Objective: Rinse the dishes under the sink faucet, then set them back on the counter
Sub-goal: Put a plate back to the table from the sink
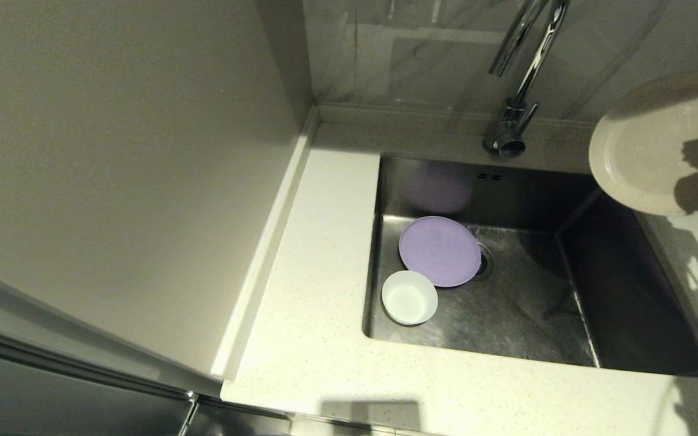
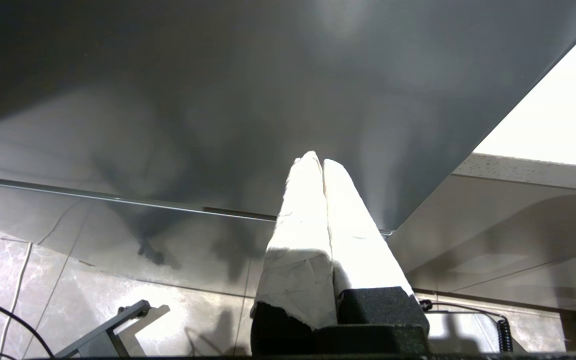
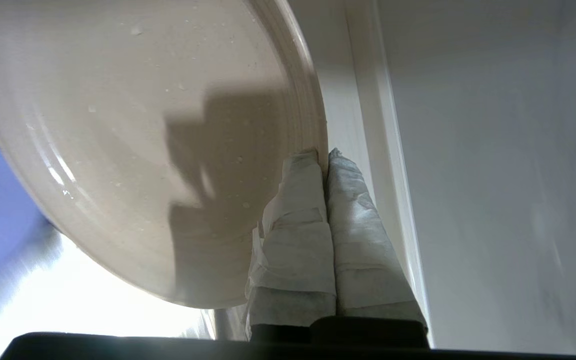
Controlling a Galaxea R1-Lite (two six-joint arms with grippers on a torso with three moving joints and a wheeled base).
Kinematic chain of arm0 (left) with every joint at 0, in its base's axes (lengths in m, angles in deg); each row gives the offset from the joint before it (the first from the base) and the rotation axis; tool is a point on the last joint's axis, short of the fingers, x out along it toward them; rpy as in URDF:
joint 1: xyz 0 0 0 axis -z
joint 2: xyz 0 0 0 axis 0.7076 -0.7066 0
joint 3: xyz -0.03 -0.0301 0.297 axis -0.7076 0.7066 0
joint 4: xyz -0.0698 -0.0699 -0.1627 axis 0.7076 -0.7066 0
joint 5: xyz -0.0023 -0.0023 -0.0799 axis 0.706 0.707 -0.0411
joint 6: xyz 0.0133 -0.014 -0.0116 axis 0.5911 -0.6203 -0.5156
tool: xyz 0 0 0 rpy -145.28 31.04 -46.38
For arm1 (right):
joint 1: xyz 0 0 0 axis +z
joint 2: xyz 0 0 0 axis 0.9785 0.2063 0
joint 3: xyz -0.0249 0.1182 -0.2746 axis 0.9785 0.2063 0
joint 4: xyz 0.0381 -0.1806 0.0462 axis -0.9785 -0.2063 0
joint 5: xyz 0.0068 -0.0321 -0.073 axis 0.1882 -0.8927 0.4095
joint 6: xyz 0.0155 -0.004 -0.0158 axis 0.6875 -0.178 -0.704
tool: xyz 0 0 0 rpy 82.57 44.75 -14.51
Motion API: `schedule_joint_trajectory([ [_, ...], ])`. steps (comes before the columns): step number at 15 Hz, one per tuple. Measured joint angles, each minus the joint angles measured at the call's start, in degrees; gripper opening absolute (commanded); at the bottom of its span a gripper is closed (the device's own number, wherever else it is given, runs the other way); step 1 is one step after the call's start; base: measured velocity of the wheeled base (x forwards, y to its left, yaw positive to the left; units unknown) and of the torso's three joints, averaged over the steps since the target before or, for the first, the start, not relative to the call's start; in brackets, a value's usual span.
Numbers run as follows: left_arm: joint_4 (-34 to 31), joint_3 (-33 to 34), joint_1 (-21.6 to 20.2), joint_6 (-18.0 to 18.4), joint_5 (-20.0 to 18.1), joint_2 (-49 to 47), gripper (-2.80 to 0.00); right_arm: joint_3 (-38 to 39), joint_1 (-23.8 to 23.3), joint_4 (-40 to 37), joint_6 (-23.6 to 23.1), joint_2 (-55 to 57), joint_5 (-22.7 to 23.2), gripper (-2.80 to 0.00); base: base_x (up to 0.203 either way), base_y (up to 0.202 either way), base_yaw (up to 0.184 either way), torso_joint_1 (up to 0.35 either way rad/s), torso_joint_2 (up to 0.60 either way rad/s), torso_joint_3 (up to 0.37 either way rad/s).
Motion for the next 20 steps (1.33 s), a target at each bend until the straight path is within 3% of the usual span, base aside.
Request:
schedule_joint_trajectory([
  [4,0.0,0.0,0.0,0.0,0.0,0.0,-2.8,5.0,-9.1,-15.2,0.3,-3.4,3.0,-2.8,0.0,0.0,0.0,0.0,0.0,0.0],
  [7,0.0,0.0,0.0,0.0,0.0,0.0,-2.8,11.1,-15.0,-17.5,-1.5,-5.8,3.4,-2.8,0.0,0.0,0.0,0.0,0.0,0.0],
  [11,0.0,0.0,0.0,0.0,0.0,0.0,-2.8,21.0,-24.7,-17.5,-10.7,-9.0,3.5,-2.8,0.0,0.0,0.0,0.0,0.0,0.0],
  [16,0.0,0.0,0.0,0.0,0.0,0.0,-2.8,26.5,-36.6,-17.2,-23.8,-10.1,3.5,-2.8,0.0,0.0,0.0,0.0,0.0,0.0],
  [20,0.0,0.0,0.0,0.0,0.0,0.0,-2.8,28.2,-41.9,-17.2,-29.1,-9.8,3.7,-2.8,0.0,0.0,0.0,0.0,0.0,0.0],
])
